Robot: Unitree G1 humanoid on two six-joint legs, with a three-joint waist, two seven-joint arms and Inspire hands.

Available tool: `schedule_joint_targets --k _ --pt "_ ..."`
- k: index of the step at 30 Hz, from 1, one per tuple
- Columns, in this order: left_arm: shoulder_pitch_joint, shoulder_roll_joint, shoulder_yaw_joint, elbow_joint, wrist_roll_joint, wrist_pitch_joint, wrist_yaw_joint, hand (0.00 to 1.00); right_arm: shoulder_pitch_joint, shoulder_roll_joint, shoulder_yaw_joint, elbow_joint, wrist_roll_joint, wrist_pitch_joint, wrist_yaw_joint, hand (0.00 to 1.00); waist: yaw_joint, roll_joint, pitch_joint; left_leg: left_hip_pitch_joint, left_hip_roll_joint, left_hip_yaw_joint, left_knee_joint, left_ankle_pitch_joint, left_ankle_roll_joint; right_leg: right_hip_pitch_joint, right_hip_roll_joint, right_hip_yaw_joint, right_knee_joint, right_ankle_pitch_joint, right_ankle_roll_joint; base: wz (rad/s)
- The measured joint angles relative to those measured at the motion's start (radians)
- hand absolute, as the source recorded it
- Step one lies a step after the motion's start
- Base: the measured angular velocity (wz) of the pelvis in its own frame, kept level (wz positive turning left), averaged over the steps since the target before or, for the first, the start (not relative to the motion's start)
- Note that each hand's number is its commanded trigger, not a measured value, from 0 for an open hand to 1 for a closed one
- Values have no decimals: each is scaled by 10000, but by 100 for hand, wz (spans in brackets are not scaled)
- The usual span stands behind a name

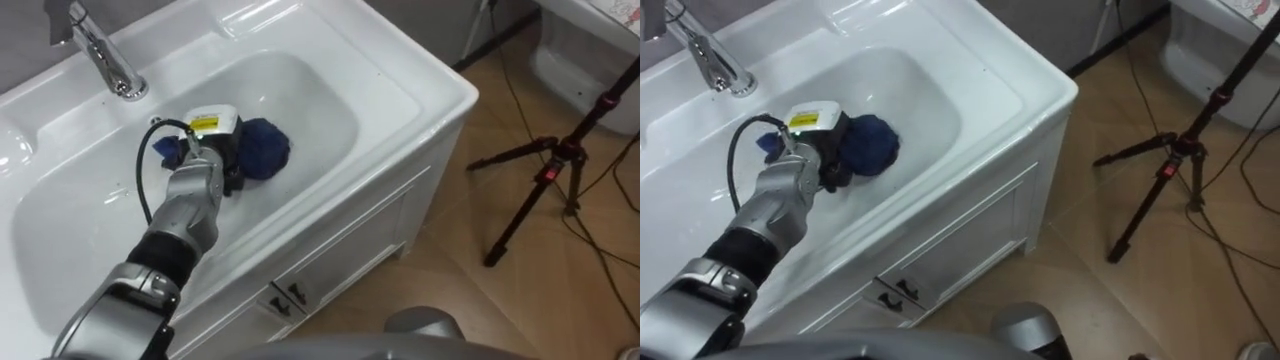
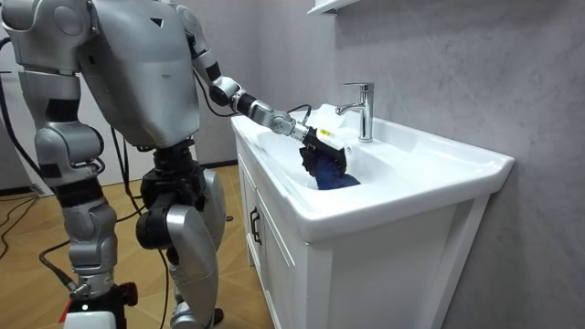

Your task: Wipe basin

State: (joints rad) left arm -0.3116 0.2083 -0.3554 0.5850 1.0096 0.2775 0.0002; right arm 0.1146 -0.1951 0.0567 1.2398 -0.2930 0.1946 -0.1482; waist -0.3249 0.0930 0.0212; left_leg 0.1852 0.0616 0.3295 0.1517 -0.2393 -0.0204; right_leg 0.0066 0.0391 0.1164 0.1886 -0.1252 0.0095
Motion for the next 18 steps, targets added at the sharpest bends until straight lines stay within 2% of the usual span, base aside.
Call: schedule_joint_targets --k 3,7,10,18 --pt "-20 -1 -89 -560 -526 -85 383 100 -91 0 4 13 -89 -76 44 0 -32 -19 13 -33 -16 -1 -7 0 0 -21 -21 -6 -17 13 16 0" --pt "-204 -74 -416 -563 -1138 -187 839 100 -269 26 48 56 -87 -108 103 0 -140 33 -19 -24 -7 -6 -21 0 0 47 -34 -68 -25 31 17 3" --pt "-291 -219 -416 -624 -1163 -187 1070 100 -365 29 86 55 -93 -91 215 0 -252 24 -13 -6 -5 -12 -20 0 0 121 -40 -84 -58 22 12 2" --pt "-430 -225 -410 -1424 -1358 -407 1674 100 -345 48 76 360 -98 -46 345 0 -338 11 -4 -1 -4 -9 -19 0 0 116 -30 -53 -63 24 10 0"
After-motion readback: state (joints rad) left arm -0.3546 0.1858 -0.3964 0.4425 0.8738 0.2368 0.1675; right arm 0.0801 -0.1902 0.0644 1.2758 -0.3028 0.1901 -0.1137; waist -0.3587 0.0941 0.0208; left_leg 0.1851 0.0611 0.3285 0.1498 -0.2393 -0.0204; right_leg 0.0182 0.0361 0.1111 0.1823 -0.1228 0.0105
